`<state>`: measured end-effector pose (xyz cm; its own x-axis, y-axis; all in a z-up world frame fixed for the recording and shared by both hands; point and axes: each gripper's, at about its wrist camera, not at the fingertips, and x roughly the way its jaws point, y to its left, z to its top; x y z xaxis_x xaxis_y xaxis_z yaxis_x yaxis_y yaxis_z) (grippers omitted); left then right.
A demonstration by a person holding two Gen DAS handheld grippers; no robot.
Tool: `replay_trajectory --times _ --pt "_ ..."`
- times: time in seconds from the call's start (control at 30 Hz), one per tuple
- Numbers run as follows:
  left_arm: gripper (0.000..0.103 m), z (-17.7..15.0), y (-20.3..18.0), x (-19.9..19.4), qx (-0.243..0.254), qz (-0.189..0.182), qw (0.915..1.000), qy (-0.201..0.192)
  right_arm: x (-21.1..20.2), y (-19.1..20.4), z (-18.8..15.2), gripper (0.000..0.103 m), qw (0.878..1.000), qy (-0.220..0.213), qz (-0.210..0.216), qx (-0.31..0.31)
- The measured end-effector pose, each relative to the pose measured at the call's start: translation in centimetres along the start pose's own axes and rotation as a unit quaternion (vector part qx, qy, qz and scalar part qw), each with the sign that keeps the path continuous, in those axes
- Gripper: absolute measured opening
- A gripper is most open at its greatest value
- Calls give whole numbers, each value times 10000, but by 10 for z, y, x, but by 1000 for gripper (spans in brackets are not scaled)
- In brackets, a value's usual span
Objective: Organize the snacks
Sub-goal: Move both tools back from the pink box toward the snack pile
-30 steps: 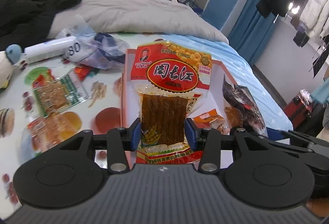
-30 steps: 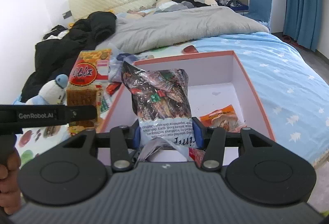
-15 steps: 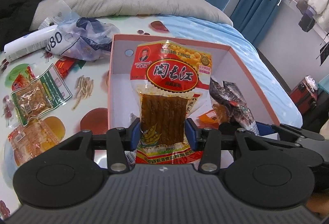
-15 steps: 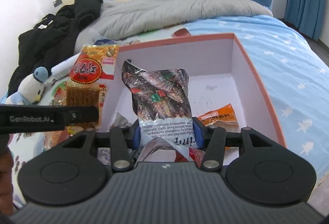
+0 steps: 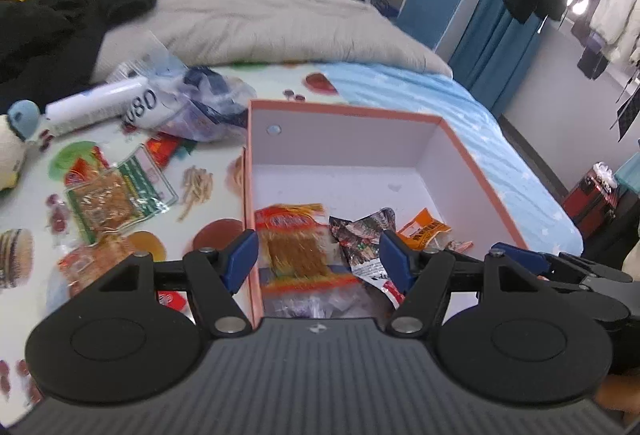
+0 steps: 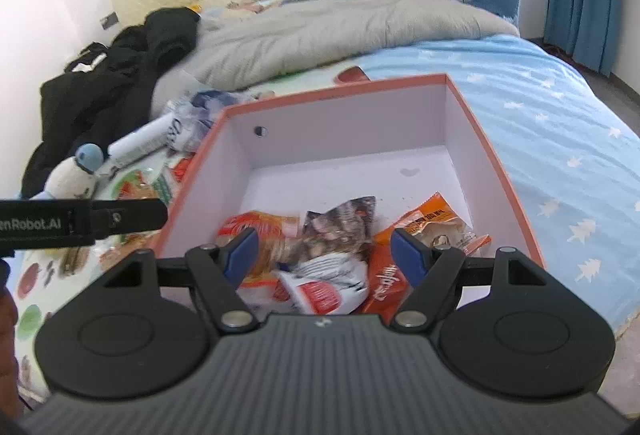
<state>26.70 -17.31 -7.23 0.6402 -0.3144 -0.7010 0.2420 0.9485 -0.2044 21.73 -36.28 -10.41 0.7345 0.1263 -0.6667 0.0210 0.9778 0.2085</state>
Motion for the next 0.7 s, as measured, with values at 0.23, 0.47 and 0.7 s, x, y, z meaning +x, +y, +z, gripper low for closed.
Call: replay_trajectory --times 0.23,0.47,0.7 --pt "72 -22 6 -67 -49 -23 9994 -338 -47 24 -14 75 9996 -265 123 -44" --pt "72 -48 15 -123 -74 -10 9982 -603 -85 49 -34 75 9986 -458 254 -105" --pt "72 -76 28 -168 -193 85 9964 -817 -113 72 -51 75 9970 -619 400 -242"
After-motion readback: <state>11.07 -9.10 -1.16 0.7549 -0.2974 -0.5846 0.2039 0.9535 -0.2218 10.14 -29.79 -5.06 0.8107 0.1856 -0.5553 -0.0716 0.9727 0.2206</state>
